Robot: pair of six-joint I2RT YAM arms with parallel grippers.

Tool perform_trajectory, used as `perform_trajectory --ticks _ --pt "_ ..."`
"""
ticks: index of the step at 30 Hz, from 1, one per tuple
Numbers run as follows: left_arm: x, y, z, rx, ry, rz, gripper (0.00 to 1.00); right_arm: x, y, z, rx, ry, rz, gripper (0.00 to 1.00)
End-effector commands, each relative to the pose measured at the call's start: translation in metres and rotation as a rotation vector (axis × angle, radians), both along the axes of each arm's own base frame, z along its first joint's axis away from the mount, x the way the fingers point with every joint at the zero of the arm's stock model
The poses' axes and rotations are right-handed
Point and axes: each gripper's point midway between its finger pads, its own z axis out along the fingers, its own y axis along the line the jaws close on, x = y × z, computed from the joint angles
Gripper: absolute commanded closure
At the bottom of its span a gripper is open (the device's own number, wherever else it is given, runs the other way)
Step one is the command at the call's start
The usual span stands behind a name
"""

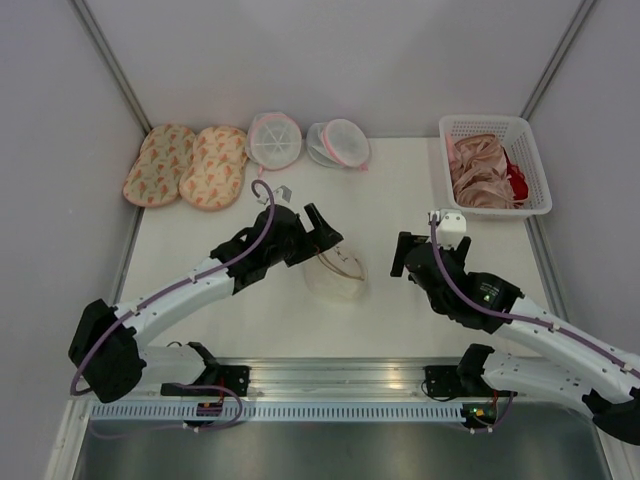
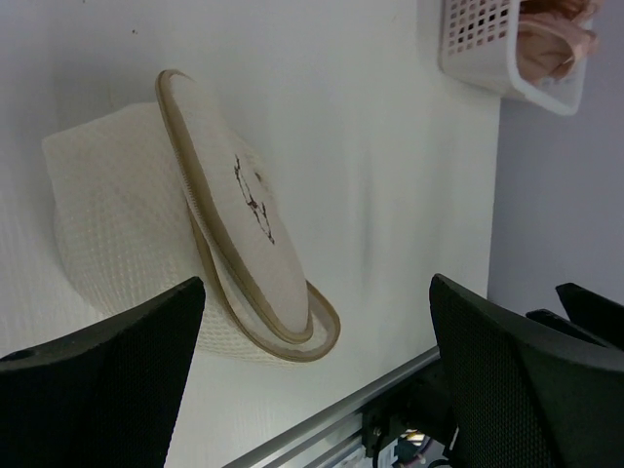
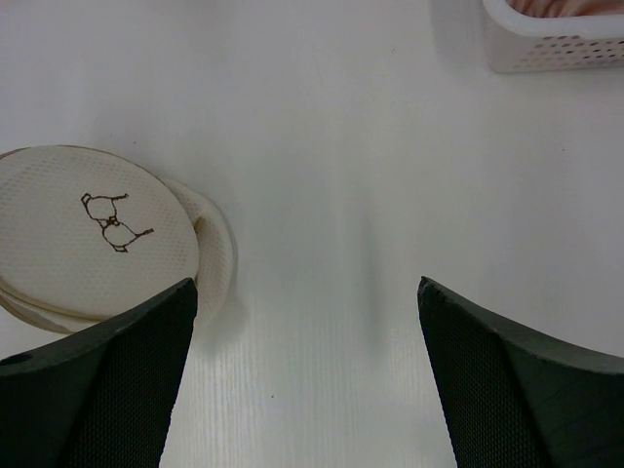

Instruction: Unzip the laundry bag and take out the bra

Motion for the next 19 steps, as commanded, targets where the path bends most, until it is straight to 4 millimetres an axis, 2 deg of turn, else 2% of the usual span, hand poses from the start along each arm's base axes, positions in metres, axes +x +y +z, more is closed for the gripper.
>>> perform_trajectory --ticks 1,5,9,13,19 --pt "-0.003 -0.003 -0.005 0.074 0.036 -0.058 0.0 -0.001 -0.008 -0.001 0.011 0.002 -0.025 0.02" --pt "-0.003 0.005 -0.002 0.1 -0.003 -0.055 0.01 -0.003 -0.007 -0.003 0.05 0.002 -0.01 0.02" --pt "-0.004 0.01 0.006 0.125 -0.063 -0.077 0.0 -0.004 -0.005 0.006 0.116 -0.033 0.006 0.02" --pt "-0.005 0.007 0.009 0.129 -0.07 -0.108 0.0 -0.003 -0.003 0.012 0.134 -0.046 0.015 0.02" --pt "-0.008 0.003 0.005 0.133 -0.066 -0.144 0.0 0.001 0.006 0.006 0.121 -0.018 0.031 0.02"
